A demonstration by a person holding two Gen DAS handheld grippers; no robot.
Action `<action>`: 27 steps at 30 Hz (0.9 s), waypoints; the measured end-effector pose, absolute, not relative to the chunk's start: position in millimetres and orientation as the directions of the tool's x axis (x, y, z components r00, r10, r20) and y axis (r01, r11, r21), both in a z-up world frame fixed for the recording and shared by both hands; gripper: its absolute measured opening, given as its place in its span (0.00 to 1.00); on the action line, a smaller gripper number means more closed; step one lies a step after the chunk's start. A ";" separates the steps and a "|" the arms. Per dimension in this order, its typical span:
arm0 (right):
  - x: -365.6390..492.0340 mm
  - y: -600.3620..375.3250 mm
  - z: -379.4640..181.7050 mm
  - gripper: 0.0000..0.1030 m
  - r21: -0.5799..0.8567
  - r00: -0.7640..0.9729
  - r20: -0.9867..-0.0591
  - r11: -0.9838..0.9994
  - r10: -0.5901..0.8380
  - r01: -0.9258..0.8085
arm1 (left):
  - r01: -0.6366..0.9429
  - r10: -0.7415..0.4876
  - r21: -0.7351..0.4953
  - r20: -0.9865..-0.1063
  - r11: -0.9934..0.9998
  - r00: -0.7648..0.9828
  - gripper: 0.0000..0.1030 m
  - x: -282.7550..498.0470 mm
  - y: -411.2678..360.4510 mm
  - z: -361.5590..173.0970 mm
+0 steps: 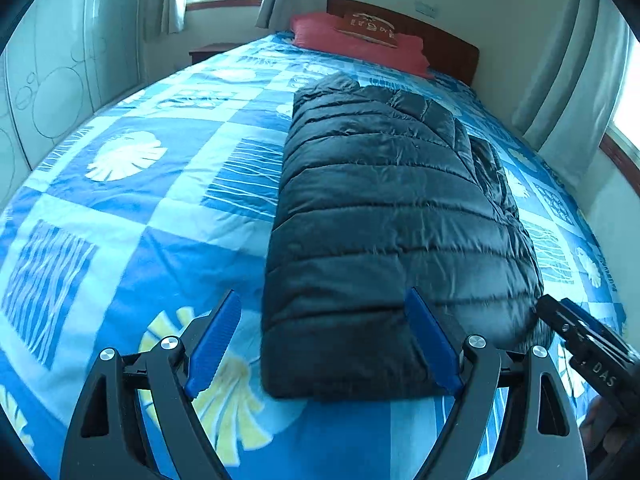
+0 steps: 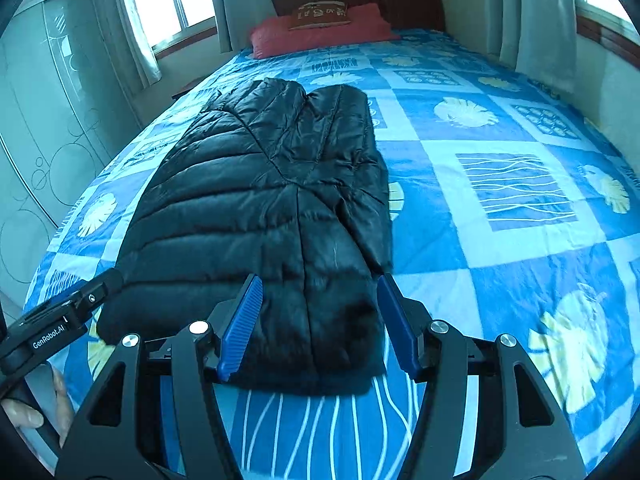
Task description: Fold large clothes
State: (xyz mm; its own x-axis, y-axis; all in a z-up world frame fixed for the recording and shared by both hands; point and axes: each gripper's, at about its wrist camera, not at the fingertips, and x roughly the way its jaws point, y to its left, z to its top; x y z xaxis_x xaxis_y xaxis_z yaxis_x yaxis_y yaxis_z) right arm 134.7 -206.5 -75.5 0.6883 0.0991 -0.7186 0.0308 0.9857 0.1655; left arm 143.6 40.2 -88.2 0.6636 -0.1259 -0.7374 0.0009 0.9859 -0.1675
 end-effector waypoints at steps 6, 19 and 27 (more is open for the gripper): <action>99.4 -207.0 -61.0 0.68 0.159 0.710 -0.698 0.987 0.091 0.030 | -0.032 -0.042 -0.092 -0.702 0.995 0.711 0.81 111.2 37.4 -70.5; 66.0 -202.0 -31.7 0.76 0.158 0.759 -0.645 0.987 0.089 0.019 | -0.045 -0.002 -0.055 -0.650 0.997 0.760 0.83 66.1 35.7 -33.8; 55.7 -194.7 -23.2 0.76 0.144 0.773 -0.629 0.990 0.083 0.011 | -0.042 -0.001 -0.053 -0.637 0.998 0.771 0.83 56.9 34.0 -27.9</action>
